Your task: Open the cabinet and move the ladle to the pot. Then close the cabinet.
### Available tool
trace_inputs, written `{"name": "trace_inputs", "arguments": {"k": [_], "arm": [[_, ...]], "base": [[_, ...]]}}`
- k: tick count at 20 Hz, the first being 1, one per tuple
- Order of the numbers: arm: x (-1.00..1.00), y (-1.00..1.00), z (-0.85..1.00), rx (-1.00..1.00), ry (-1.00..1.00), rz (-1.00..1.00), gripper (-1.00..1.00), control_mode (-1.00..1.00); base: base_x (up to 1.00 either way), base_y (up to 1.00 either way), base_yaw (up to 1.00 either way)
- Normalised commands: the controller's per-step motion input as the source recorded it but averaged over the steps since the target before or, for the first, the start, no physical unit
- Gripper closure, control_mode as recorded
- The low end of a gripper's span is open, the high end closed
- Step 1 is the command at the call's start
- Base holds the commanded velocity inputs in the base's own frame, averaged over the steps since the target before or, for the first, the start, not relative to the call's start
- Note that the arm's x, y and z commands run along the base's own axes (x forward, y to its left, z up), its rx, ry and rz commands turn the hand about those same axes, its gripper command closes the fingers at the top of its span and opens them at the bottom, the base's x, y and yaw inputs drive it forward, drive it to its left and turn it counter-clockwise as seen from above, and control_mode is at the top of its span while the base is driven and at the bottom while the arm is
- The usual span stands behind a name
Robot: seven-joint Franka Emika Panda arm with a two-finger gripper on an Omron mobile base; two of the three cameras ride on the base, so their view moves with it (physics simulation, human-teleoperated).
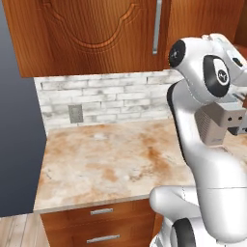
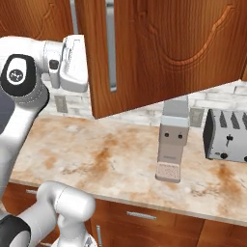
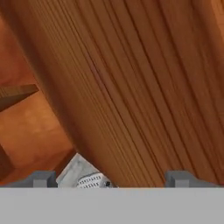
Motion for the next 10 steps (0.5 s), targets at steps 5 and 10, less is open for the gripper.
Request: {"name": "trace_inputs", "arguments": {"k": [5, 10], "arm": [[-0.43, -0.79, 0.09, 0.00, -0.06, -0.28, -1.00, -1.00], [-0.88, -1.00, 0.06, 0.00, -0.05, -0.33, -1.00, -1.00]], "base": [[0.00, 0.00, 0.00], [0.00, 0.00, 0.00]]}}
